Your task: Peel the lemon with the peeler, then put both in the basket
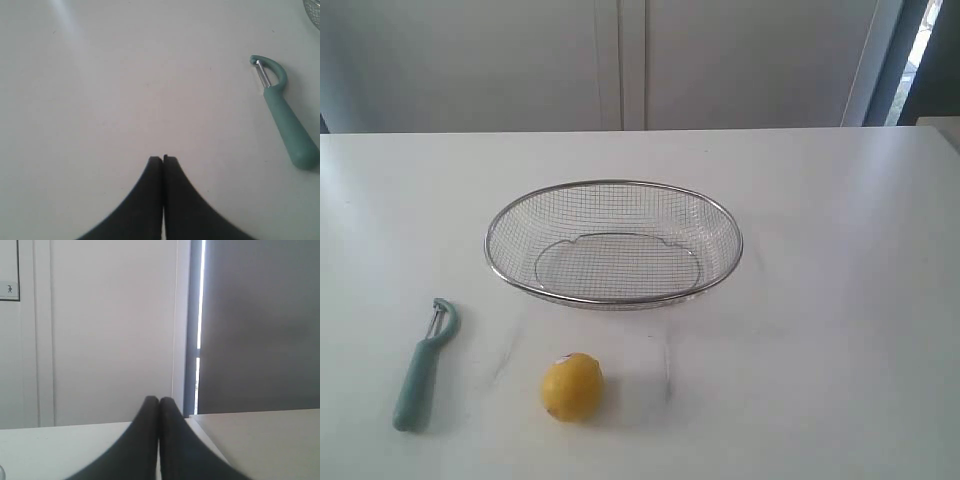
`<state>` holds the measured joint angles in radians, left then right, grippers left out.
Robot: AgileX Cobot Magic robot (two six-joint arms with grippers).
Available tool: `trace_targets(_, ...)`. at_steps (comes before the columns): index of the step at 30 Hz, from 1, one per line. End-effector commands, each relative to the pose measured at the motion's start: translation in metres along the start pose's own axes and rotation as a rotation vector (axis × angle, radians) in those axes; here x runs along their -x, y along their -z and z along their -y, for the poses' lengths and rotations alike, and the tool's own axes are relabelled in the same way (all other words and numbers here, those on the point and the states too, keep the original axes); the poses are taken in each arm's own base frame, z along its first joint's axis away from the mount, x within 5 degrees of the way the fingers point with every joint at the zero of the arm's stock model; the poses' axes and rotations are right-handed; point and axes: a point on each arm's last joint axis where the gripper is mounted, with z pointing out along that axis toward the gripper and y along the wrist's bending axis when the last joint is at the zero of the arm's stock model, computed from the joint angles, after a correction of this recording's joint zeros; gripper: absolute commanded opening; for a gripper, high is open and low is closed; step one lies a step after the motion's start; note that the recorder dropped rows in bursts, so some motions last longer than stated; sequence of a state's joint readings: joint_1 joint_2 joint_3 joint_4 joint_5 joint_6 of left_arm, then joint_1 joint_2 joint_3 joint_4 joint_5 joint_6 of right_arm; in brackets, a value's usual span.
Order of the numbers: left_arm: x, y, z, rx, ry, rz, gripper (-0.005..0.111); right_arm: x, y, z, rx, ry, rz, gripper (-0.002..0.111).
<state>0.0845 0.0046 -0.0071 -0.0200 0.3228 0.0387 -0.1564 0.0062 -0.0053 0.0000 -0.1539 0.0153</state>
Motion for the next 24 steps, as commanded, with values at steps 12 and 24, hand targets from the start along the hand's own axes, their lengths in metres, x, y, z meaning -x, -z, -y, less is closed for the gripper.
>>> trace_targets(12,-0.003,-0.001,0.001,-0.004,0.017,-0.011,0.0,-0.006,0.001,0.0,-0.004,0.016,-0.074,0.0)
trace_targets(24,-0.003,-0.001,0.001,-0.004,0.017,-0.011,0.0,0.01,0.001,0.0,-0.005,0.016,-0.116,0.0)
